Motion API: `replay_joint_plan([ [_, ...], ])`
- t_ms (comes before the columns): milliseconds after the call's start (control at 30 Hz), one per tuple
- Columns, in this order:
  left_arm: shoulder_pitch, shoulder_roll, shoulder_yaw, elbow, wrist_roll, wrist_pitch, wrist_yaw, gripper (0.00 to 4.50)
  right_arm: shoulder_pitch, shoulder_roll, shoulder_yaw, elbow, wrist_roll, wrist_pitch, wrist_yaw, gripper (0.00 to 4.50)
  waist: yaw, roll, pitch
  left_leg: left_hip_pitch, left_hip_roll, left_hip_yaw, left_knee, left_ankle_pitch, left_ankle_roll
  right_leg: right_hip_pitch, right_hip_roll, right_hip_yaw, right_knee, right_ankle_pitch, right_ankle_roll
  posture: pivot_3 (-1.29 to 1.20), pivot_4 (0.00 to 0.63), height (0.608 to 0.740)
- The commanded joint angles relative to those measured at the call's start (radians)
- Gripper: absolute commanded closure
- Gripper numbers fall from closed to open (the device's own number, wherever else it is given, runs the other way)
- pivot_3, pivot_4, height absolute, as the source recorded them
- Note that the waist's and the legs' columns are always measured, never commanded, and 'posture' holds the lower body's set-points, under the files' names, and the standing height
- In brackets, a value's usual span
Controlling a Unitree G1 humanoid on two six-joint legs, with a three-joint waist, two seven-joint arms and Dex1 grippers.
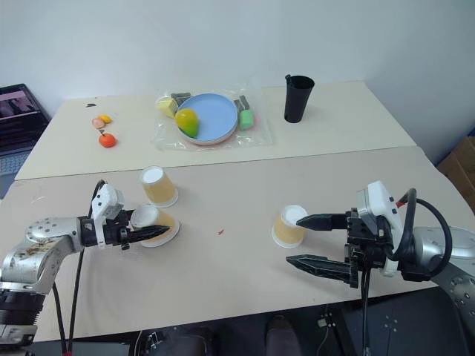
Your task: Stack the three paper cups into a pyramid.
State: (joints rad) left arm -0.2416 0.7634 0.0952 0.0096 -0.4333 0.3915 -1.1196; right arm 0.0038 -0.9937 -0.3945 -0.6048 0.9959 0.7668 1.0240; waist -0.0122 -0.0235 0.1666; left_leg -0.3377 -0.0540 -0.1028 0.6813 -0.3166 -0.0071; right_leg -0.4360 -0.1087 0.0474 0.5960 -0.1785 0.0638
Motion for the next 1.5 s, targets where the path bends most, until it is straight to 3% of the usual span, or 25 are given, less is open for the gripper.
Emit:
replay_joint_plan([
  [33,-0.031,-0.014,-0.018,-0.05,-0.009,-0.015,-0.009,2.01,-0.023,-0.011,-0.014,-0.014,0.007,-0.013,0.002,0.0,0.0,0.0,0.0,0.0,0.0,0.0,0.0,0.0,0.0,0.0,0.0,0.0,0.0,0.0,0.0,0.0,0.15,0.735],
  [300,-0.199,-0.152,-0.164,-0.028,0.009,0.011,-0.006,2.01,-0.05,-0.01,0.005,-0.012,0.006,-0.006,-0.007,0.0,0.015,0.0,0.0,0.0,-0.001,0.0,0.002,0.0,0.0,0.002,0.0,0.0,0.0,0.0,0.0,0.0,0.15,0.735],
  [567,-0.341,-0.313,-0.3,0.179,0.125,-0.109,-0.019,2.01,-0.013,-0.01,-0.026,-0.046,0.026,0.003,-0.03,0.0,0.016,-0.001,0.0,0.0,-0.001,0.0,0.004,0.0,0.0,0.003,0.0,0.0,0.0,0.001,0.001,0.0,0.15,0.735],
  [900,-0.39,-0.353,-0.33,0.3,0.174,-0.172,-0.076,2.01,0.035,-0.008,-0.073,-0.078,0.045,0.013,-0.064,0.0,0.019,-0.001,-0.001,0.0,-0.001,0.0,0.007,-0.001,0.001,0.004,0.0,0.0,0.0,0.001,0.001,0.0,0.15,0.735],
  [1067,-0.389,-0.348,-0.322,0.286,0.206,-0.139,-0.032,0.23,0.042,-0.007,-0.069,-0.077,0.042,0.007,-0.073,0.0,0.018,-0.001,-0.001,0.001,-0.001,0.0,0.01,-0.002,0.003,0.009,0.0,-0.001,0.0,0.001,0.002,0.0,0.15,0.735],
  [1100,-0.388,-0.347,-0.323,0.284,0.214,-0.145,-0.03,0.08,0.04,-0.007,-0.067,-0.075,0.041,0.006,-0.073,0.0,0.018,-0.001,-0.001,0.001,-0.001,-0.001,0.012,-0.002,0.004,0.009,0.0,-0.001,0.0,0.001,0.002,0.0,0.15,0.735],
  [1167,-0.388,-0.338,-0.335,0.274,0.229,-0.149,-0.039,0.08,0.036,-0.007,-0.065,-0.07,0.042,0.005,-0.073,0.0,0.019,-0.001,-0.001,0.001,-0.001,-0.001,0.013,-0.002,0.004,0.01,0.0,-0.001,-0.001,0.001,0.003,0.0,0.15,0.735],
  [1300,-0.369,-0.341,-0.252,0.192,0.123,-0.037,-0.032,0.08,0.031,-0.011,-0.057,-0.064,0.035,0.002,-0.064,0.0,0.019,-0.001,-0.001,0.001,-0.001,-0.001,0.013,-0.002,0.004,0.01,0.0,-0.001,-0.001,0.001,0.003,0.0,0.15,0.735],
  [1500,-0.248,-0.259,-0.105,-0.105,-0.039,0.136,0.022,0.08,0.008,-0.035,-0.077,-0.028,0.039,0.005,-0.036,0.0,0.011,0.0,-0.001,0.001,-0.001,-0.002,0.013,-0.003,0.004,0.01,0.0,-0.001,-0.001,0.001,0.003,0.0,0.15,0.735],
])
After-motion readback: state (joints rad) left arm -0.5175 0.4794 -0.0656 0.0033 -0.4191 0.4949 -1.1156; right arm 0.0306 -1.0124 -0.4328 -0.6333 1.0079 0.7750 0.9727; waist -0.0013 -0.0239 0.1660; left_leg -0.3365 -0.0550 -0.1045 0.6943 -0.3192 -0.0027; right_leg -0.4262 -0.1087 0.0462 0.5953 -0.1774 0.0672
